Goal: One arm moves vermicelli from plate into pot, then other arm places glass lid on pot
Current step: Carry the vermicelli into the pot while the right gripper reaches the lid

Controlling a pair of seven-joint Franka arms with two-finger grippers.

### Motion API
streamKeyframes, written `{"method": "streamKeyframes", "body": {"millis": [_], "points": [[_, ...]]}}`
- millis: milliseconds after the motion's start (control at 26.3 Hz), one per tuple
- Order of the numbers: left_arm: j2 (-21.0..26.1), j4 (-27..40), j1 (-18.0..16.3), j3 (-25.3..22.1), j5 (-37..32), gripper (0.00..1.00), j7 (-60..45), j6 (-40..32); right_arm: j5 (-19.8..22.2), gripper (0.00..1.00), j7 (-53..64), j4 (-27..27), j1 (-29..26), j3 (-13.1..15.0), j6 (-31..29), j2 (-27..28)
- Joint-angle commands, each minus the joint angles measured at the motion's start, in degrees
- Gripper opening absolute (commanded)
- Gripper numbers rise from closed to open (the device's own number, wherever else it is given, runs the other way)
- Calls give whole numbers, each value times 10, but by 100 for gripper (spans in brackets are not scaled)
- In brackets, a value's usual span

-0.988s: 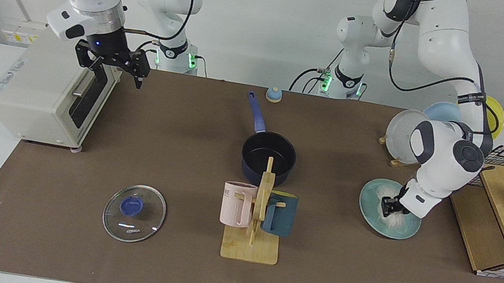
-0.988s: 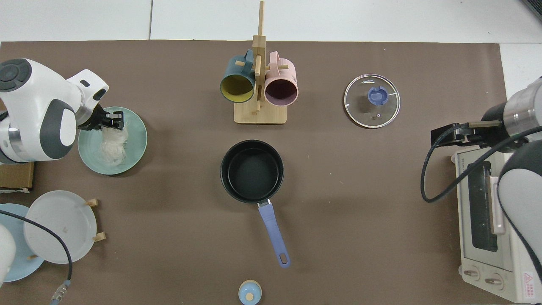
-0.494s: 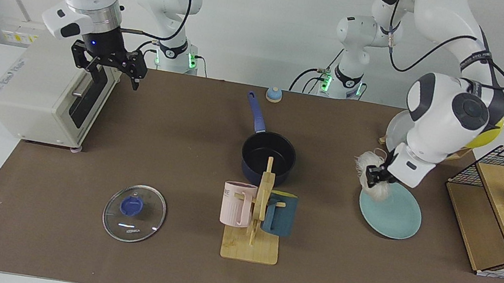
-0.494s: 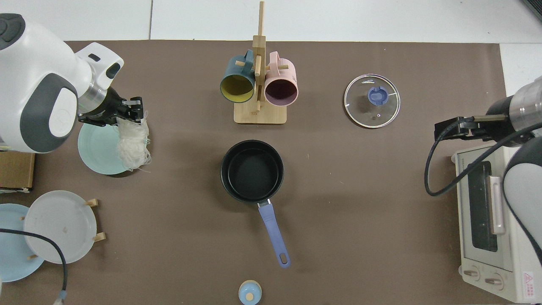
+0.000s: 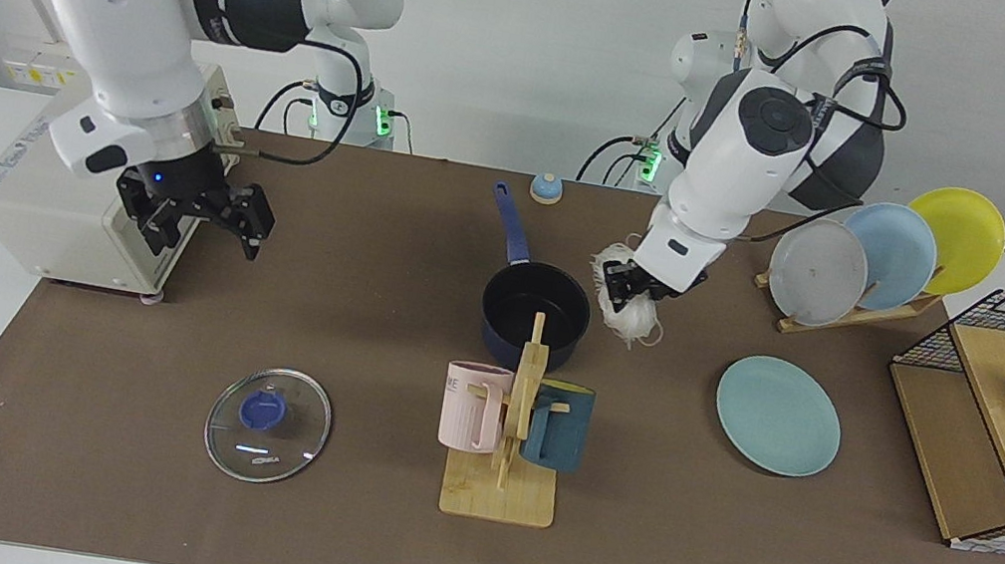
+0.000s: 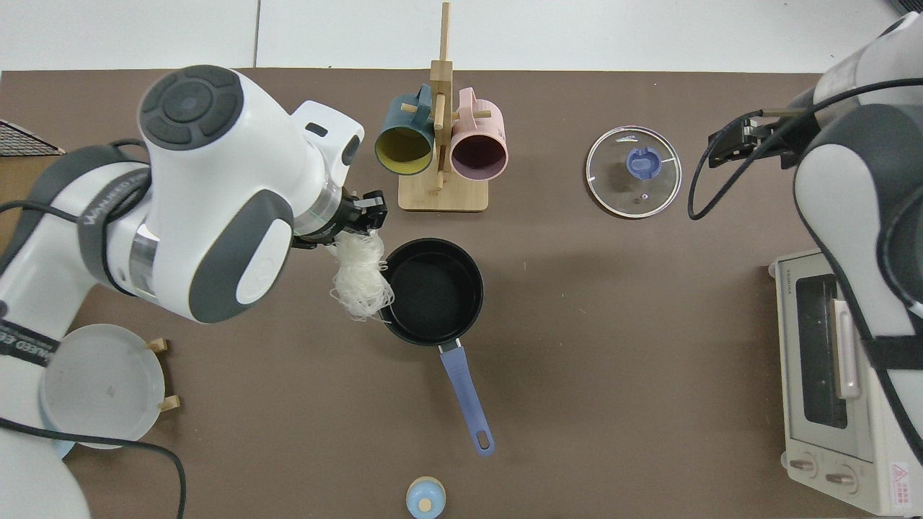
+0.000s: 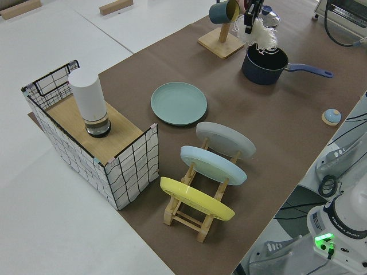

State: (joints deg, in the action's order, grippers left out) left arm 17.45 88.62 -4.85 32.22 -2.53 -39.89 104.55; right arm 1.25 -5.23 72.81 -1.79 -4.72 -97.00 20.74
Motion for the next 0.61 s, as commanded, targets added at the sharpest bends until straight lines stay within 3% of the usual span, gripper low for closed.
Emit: {"method": "streamKeyframes", "body": {"millis": [0,266,418,570], "points": [[-5,72,-1,30,9,0,-55,101,25,98,15,-77,7,-4,-10,75],[16,93,23,35,4,0,-70,124,33,98,-8,-99,17,-4,-71,140],[29,145,34,35,-7,0,-88,195,34,98,-11,-99,25,-4,-106,164],[29,173,34,35,-8,0,-81,215,34,98,-10,-95,26,-6,-146,191]]}}
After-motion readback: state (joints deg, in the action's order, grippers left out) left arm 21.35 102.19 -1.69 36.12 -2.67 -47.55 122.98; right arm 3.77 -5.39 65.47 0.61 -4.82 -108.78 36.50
